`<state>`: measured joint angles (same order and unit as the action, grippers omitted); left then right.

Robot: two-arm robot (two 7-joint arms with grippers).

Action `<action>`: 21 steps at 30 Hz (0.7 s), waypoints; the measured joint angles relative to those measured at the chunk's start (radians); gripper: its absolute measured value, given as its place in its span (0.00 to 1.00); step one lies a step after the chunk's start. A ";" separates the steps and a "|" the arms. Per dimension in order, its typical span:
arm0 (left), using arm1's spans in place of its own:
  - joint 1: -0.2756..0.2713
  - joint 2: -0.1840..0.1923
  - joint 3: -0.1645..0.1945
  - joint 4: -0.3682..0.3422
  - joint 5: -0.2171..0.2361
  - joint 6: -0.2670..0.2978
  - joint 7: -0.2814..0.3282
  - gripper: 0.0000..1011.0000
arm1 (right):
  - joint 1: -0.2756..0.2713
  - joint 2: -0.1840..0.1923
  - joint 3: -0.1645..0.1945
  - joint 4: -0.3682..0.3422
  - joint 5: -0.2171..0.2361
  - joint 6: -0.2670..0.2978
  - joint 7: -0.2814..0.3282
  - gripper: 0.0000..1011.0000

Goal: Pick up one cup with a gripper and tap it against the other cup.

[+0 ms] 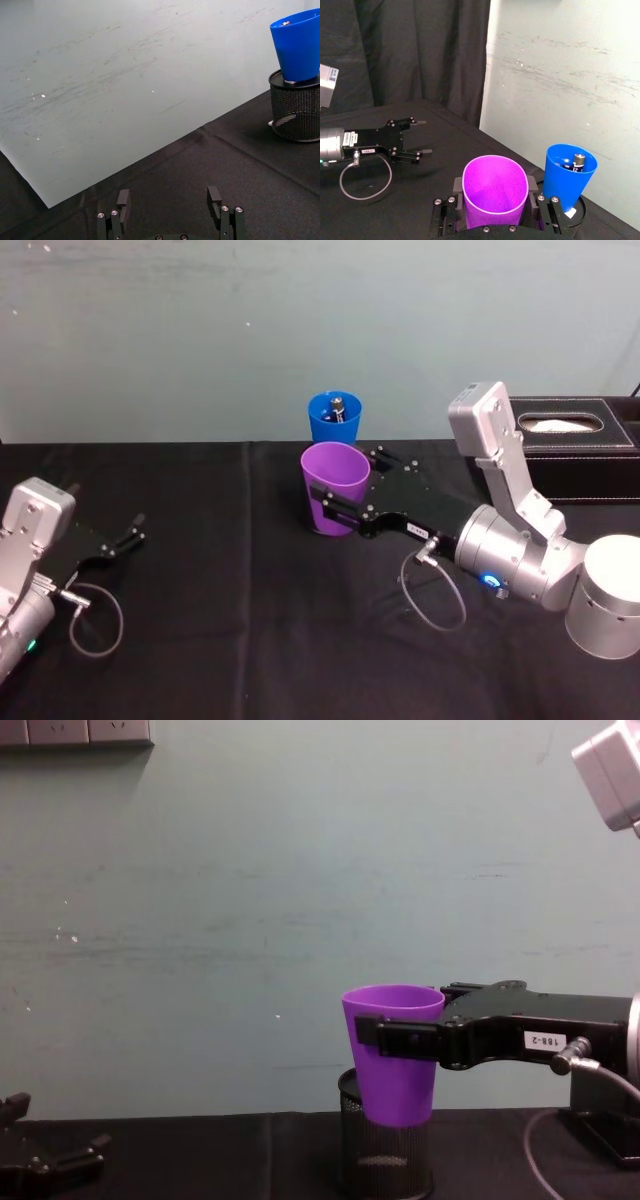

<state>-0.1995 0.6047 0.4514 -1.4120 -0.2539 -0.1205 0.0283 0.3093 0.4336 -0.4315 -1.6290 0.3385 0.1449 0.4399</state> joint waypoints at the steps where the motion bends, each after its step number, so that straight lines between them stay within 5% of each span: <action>1: 0.000 0.000 0.000 0.000 0.000 0.000 0.000 0.99 | 0.000 0.000 0.000 0.000 0.000 -0.001 0.000 0.72; 21: 0.000 0.000 0.000 0.000 0.000 0.000 0.000 0.99 | -0.003 0.001 0.000 0.002 -0.004 -0.008 0.001 0.72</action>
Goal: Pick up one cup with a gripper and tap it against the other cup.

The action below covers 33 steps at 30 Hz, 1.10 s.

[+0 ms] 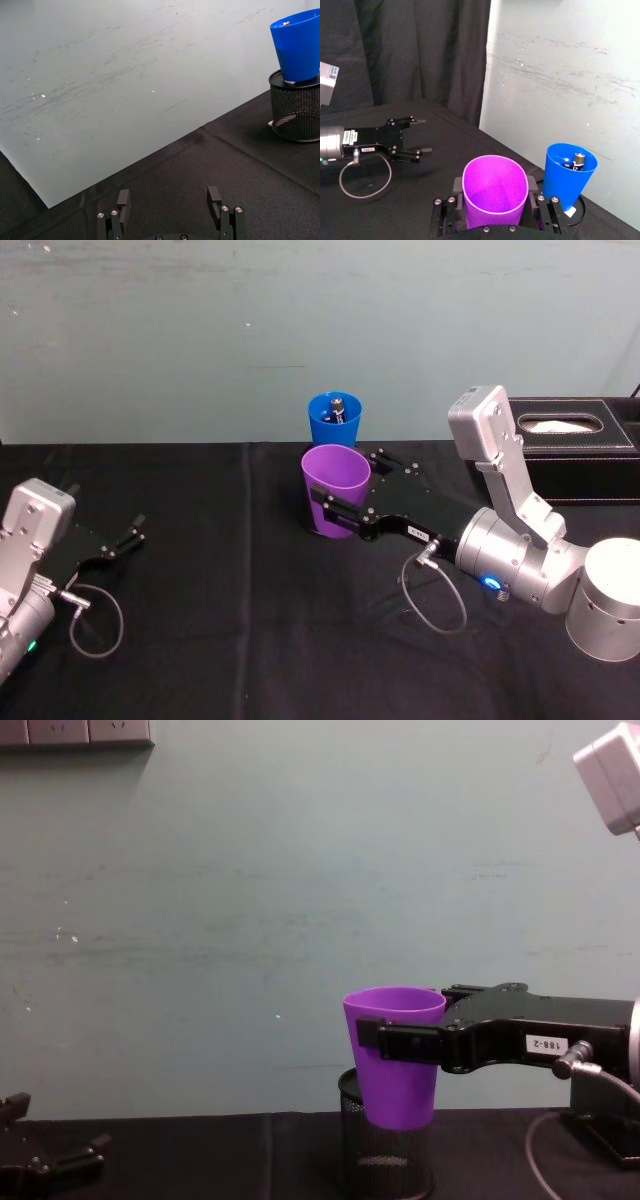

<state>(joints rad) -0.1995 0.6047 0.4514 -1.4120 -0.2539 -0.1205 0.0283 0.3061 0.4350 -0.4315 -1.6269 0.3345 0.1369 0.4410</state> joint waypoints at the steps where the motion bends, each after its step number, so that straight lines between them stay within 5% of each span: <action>1: 0.000 0.000 0.000 0.000 0.000 0.000 0.000 0.99 | 0.000 0.000 0.000 0.000 0.000 0.000 0.000 0.72; 33: 0.000 0.000 0.000 0.000 0.000 0.000 0.000 0.99 | -0.001 0.000 0.000 0.000 -0.001 -0.002 0.000 0.72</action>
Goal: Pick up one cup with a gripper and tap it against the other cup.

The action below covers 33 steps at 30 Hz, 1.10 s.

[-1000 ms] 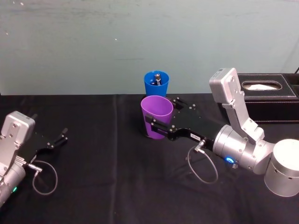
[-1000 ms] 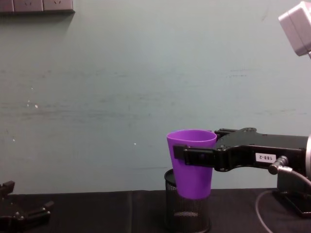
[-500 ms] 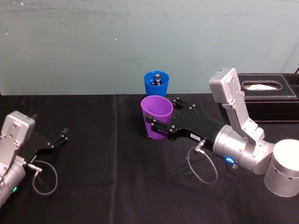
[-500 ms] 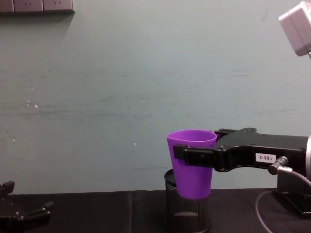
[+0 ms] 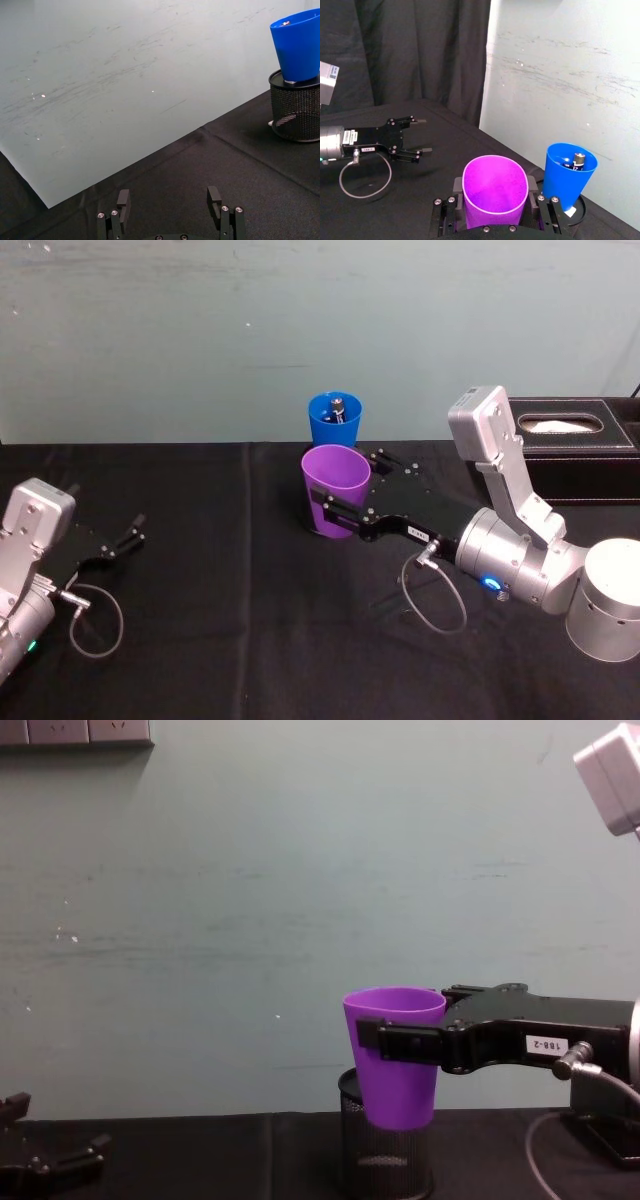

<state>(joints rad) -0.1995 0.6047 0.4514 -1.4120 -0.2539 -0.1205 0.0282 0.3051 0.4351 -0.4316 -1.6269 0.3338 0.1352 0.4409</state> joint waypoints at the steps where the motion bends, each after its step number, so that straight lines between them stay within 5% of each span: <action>1: 0.000 0.000 0.000 0.000 0.000 0.000 0.000 0.99 | 0.000 0.000 0.000 0.000 0.000 0.000 0.000 0.72; 33: 0.000 0.000 0.000 0.000 0.000 0.000 0.000 0.99 | 0.000 0.000 0.000 0.000 0.000 0.000 0.000 0.72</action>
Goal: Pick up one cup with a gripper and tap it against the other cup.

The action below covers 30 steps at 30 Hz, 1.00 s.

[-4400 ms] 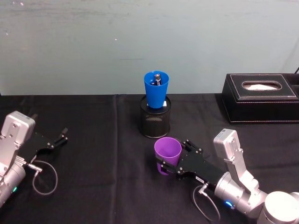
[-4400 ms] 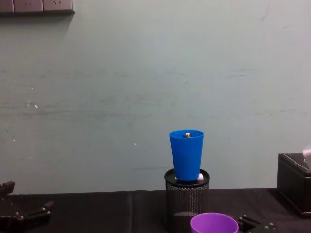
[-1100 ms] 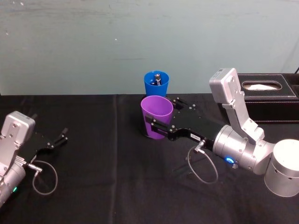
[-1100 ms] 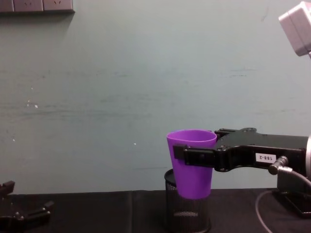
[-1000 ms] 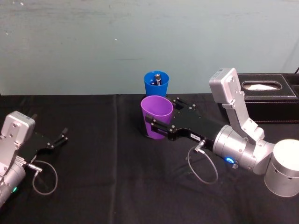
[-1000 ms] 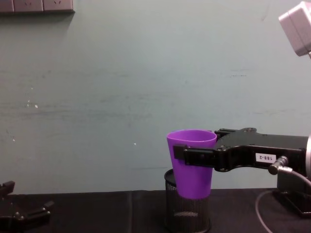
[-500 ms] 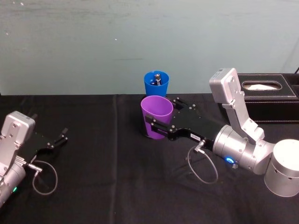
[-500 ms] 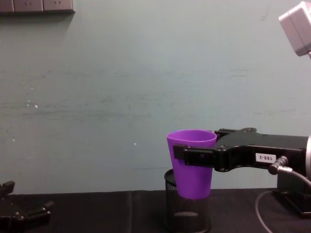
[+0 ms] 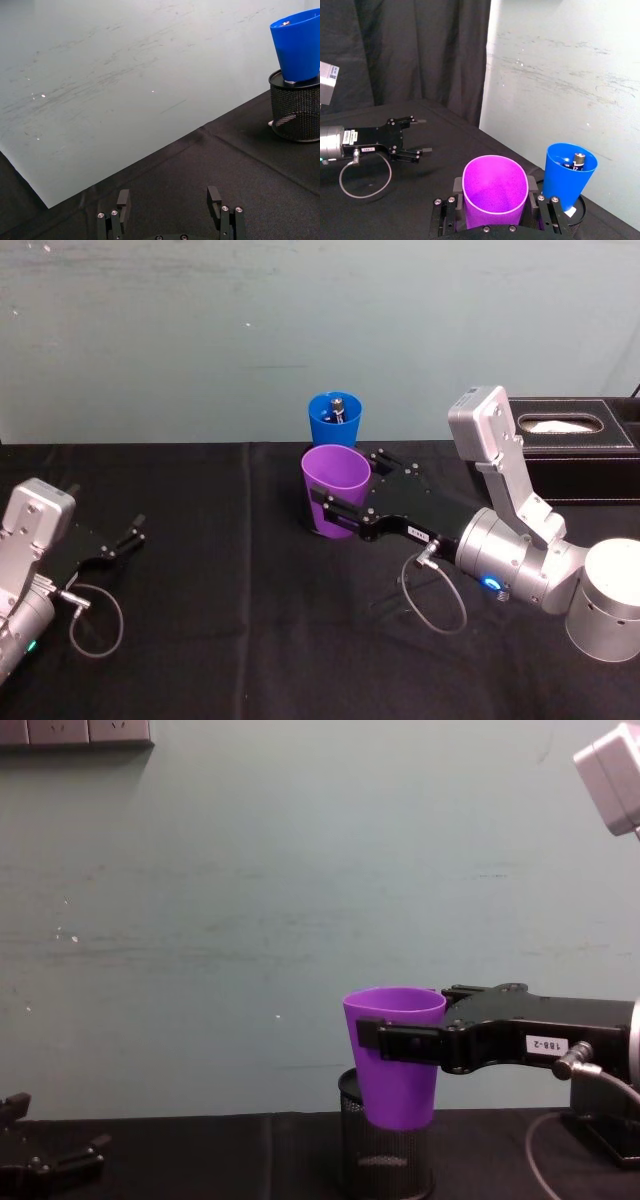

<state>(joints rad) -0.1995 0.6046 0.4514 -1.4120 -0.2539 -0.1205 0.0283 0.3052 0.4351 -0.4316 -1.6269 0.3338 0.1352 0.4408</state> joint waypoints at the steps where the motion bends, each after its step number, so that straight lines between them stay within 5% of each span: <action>1: 0.000 0.000 0.000 0.000 0.000 0.000 0.000 0.99 | 0.000 0.000 0.000 0.000 0.000 0.000 0.000 0.72; 30: 0.000 0.000 0.000 0.000 0.000 0.000 0.000 0.99 | 0.000 0.000 0.000 0.000 0.000 0.000 0.000 0.72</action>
<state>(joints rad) -0.1995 0.6047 0.4513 -1.4120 -0.2539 -0.1205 0.0283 0.3052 0.4351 -0.4316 -1.6269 0.3338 0.1353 0.4409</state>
